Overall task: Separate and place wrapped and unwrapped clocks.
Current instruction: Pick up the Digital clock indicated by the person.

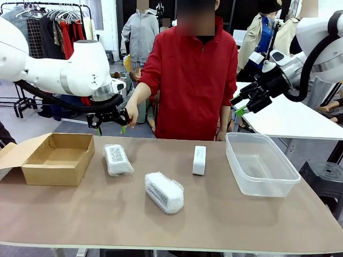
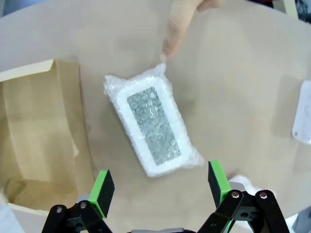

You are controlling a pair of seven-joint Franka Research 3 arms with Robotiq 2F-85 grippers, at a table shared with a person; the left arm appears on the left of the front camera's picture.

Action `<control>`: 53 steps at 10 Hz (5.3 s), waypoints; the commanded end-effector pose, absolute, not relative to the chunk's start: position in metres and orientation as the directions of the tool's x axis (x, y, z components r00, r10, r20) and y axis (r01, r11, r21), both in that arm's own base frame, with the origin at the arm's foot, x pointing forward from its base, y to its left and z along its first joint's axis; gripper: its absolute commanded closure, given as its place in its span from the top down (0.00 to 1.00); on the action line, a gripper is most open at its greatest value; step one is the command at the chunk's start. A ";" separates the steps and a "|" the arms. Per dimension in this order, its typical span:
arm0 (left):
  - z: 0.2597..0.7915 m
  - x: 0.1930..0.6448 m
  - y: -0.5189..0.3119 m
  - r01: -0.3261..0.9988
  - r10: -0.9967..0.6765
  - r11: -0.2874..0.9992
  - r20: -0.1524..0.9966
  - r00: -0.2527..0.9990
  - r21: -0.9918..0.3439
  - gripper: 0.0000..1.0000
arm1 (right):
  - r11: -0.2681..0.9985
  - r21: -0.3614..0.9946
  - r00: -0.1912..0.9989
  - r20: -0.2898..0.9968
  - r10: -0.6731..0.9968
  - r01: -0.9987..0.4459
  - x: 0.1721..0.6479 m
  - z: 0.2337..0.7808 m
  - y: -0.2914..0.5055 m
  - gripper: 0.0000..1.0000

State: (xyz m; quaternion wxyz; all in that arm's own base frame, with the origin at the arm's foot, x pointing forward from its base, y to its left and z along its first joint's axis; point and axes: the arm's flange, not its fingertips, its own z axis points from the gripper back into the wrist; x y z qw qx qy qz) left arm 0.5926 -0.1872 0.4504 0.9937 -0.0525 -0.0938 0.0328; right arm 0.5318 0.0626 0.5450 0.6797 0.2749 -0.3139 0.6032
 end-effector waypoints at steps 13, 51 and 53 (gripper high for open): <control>0.408 0.610 -0.209 -0.274 0.282 0.958 0.098 0.954 -0.084 1.00 | 0.119 -0.009 0.071 0.757 0.650 -0.993 0.531 0.547 0.063 1.00; 0.551 0.570 -0.197 0.254 -0.222 0.952 0.190 0.956 -0.168 0.00 | 0.119 -0.009 0.071 0.757 0.650 -0.993 0.531 0.547 0.063 1.00; 0.539 0.573 -0.196 0.240 -0.212 0.956 0.173 0.962 -0.166 0.00 | 0.119 -0.009 0.071 0.757 0.650 -0.993 0.531 0.547 0.063 1.00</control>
